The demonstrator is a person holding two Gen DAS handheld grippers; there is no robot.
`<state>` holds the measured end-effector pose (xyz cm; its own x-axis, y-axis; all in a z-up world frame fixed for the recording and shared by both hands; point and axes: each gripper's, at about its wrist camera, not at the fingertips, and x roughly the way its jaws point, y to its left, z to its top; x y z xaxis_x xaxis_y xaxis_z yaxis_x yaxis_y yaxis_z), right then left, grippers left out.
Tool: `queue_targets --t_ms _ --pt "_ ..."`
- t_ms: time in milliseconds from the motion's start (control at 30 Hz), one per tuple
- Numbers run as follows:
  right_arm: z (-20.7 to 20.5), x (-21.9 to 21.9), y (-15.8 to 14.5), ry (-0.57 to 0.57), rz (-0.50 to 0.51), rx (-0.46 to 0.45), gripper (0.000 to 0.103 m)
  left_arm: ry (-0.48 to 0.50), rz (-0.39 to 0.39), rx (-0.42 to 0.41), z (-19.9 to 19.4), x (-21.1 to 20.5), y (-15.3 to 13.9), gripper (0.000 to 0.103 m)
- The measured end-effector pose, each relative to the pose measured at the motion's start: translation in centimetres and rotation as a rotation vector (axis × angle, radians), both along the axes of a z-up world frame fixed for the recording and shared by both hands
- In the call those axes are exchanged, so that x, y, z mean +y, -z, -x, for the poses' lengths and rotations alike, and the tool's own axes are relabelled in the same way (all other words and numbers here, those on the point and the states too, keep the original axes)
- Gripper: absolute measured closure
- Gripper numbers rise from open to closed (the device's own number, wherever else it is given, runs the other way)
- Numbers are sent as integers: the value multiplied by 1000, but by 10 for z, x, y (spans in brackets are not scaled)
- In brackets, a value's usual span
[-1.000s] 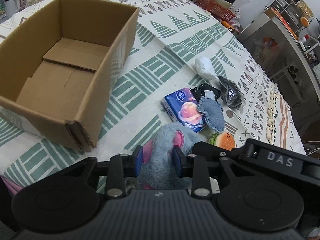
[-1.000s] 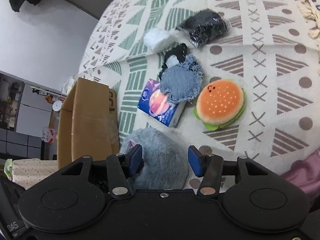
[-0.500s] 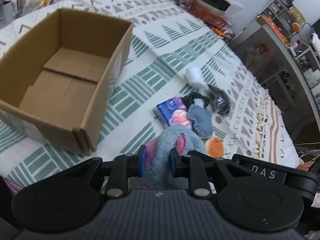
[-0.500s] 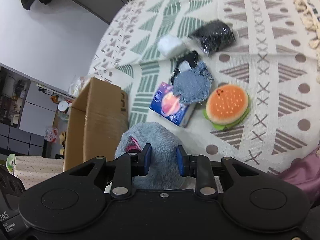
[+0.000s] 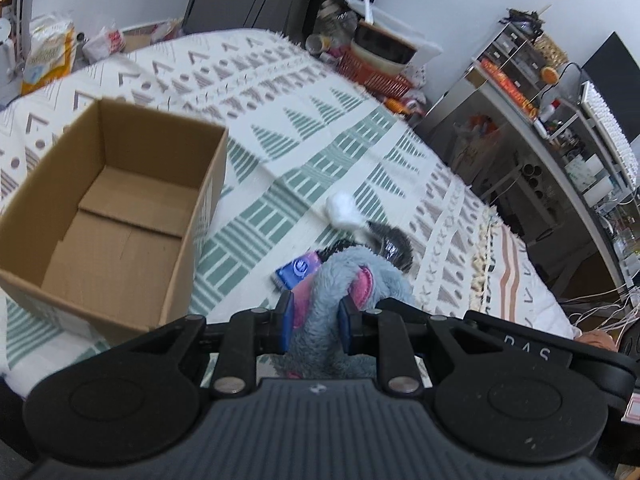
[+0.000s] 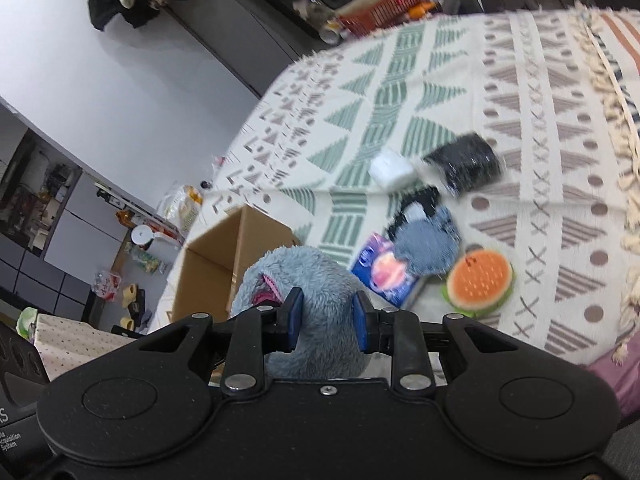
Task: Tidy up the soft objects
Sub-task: 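Lift the grey plush toy with the left tool and carry it over the box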
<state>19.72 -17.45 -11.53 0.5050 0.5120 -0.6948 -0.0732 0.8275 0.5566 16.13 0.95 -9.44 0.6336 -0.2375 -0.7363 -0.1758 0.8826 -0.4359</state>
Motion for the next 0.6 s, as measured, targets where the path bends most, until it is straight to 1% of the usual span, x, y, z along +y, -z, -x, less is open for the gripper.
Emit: queue_targets --t_ms 333,600 --pt "-9 14 -16 -18 -52 -56 77 -16 14 -43 -7 21 -22 82" --pt "-25 34 -25 -42 -78 -76 77 -37 9 -65 -18 42 -32 82"
